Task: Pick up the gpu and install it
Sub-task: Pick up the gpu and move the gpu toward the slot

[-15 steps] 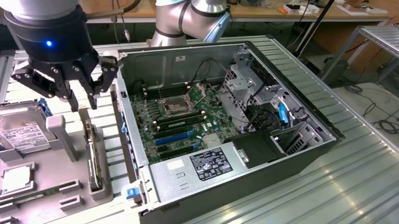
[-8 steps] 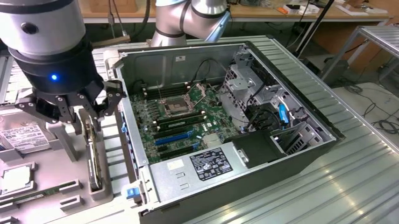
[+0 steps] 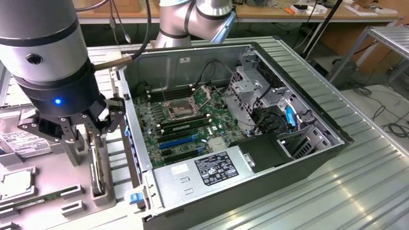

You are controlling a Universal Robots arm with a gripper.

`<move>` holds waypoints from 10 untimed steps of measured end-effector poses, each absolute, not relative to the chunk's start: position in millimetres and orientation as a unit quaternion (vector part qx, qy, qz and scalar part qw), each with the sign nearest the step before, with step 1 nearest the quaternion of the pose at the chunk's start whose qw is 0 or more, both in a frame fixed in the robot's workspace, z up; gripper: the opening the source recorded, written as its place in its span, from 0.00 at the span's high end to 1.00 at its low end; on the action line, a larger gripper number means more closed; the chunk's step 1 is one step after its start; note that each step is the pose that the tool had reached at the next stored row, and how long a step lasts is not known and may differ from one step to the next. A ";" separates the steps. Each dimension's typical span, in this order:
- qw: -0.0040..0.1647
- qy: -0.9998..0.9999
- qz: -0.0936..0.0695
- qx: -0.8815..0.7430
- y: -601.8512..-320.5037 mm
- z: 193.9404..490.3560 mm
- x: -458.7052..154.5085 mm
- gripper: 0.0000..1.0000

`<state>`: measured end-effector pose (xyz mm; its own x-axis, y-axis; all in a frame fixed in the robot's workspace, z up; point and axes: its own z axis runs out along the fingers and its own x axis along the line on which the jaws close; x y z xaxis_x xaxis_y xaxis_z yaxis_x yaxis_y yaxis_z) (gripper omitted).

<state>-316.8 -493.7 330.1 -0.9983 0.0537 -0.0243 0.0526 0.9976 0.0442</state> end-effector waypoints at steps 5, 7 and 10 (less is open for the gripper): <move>0.012 1.000 0.022 0.012 -495.0 319.2 -321.6 0.64; 0.012 1.000 0.022 0.012 -495.0 319.2 -321.6 0.64; 0.012 1.000 0.022 0.012 -495.0 318.8 -321.7 0.56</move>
